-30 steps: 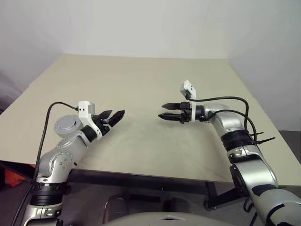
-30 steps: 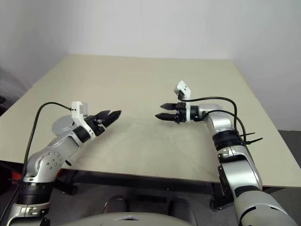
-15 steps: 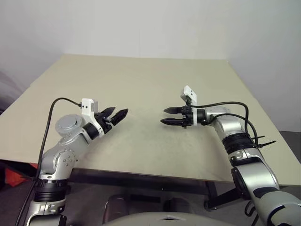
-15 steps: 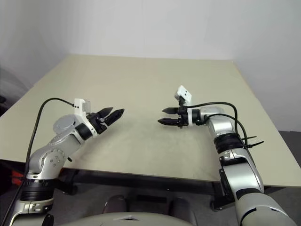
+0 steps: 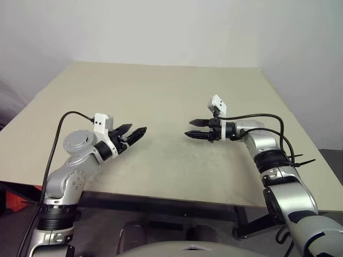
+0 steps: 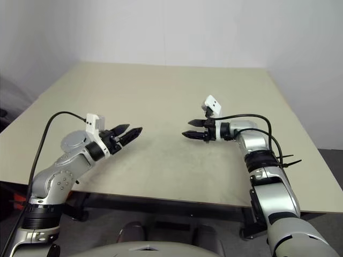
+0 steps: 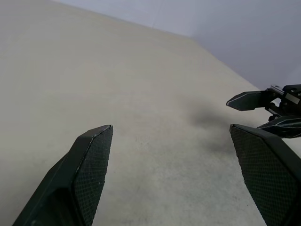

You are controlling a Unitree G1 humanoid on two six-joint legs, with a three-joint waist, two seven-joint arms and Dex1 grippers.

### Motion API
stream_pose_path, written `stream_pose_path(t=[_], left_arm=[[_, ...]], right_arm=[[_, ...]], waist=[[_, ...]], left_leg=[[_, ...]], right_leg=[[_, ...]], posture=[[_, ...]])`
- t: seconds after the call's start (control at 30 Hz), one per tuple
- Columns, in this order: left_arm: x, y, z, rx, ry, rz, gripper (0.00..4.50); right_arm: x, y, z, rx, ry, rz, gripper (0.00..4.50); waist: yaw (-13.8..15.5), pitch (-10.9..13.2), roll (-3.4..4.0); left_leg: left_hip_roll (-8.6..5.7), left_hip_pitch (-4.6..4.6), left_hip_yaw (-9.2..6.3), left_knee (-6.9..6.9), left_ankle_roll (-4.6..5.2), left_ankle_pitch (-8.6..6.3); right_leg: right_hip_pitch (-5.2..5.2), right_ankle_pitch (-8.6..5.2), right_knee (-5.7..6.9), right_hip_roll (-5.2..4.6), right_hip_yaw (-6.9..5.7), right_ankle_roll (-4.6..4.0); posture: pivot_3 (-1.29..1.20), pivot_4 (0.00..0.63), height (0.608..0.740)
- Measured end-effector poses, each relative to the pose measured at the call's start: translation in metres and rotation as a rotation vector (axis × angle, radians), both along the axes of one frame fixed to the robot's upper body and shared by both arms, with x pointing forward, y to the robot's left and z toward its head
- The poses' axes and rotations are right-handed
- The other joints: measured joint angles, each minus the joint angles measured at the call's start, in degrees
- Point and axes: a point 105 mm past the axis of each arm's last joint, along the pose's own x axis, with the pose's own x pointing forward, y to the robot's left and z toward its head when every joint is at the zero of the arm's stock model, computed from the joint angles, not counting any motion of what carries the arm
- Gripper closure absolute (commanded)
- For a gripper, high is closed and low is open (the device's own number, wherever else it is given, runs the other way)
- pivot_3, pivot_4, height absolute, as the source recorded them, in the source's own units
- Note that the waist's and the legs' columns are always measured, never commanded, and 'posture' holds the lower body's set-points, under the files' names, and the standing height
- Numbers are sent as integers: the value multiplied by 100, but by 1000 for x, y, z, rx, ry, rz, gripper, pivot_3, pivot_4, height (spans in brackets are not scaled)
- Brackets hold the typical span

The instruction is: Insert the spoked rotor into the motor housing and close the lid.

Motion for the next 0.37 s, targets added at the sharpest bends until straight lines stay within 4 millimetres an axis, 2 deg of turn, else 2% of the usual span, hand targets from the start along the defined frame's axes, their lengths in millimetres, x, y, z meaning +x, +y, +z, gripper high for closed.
stream_pose_path(t=[0.37], left_arm=[[0, -1, -3, 3, 9, -1, 289]], right_arm=[[3, 4, 7, 32, -8, -18, 1109]], waist=[[-1, 3, 4]], left_leg=[[0, 1, 0, -1, 1, -1]], right_leg=[[-1, 0, -2, 0, 0, 1]], posture=[[0, 0, 740]])
